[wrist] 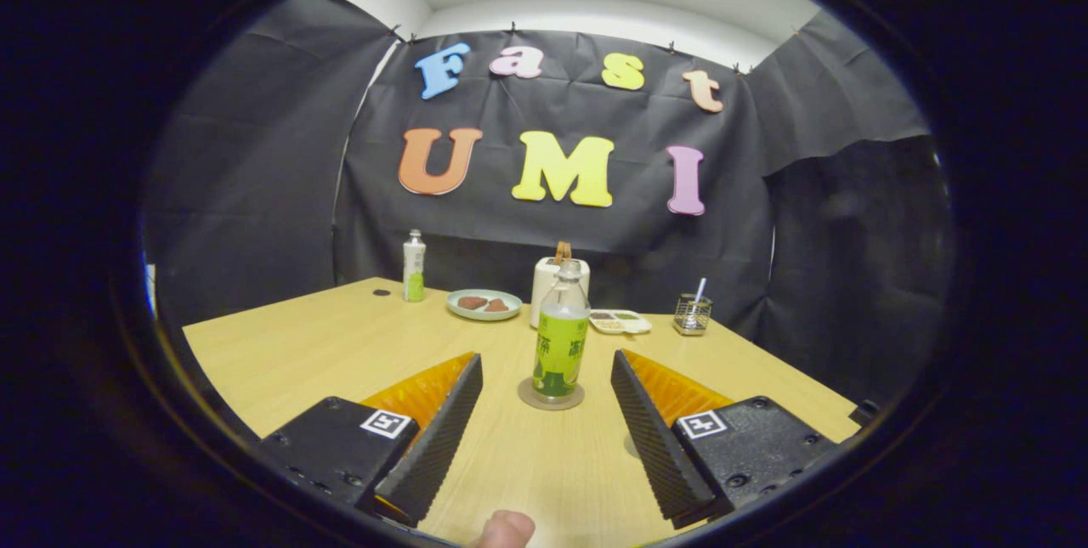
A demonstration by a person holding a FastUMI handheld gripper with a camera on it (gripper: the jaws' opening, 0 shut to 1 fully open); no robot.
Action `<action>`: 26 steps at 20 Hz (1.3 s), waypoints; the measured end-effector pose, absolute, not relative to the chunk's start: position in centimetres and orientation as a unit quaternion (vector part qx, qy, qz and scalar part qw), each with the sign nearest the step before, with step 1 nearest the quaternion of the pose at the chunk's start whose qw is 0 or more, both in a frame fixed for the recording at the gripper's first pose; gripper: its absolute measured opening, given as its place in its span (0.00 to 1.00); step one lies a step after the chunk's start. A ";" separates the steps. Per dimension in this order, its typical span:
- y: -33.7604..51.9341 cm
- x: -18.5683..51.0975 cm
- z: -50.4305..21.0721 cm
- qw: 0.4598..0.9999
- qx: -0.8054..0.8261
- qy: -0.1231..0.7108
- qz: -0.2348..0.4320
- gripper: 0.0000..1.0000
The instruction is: Take the bottle from table, then pour the juice into the cup, finally place the bottle on the coaster
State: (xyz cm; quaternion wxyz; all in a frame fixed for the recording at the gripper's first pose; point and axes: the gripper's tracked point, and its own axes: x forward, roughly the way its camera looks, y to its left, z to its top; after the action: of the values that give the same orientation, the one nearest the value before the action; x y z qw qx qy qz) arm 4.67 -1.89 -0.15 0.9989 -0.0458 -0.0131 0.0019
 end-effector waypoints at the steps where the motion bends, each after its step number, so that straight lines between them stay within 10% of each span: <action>1: -1.8 4.1 -0.3 0.999 -0.043 -0.020 0.007 0.98; 26: -2.7 2.0 -1.7 0.997 -0.010 -0.053 0.053 0.99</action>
State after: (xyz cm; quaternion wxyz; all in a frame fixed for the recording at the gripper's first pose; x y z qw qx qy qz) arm 2.00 -2.68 -1.72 0.9971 -0.0102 -0.0528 0.0534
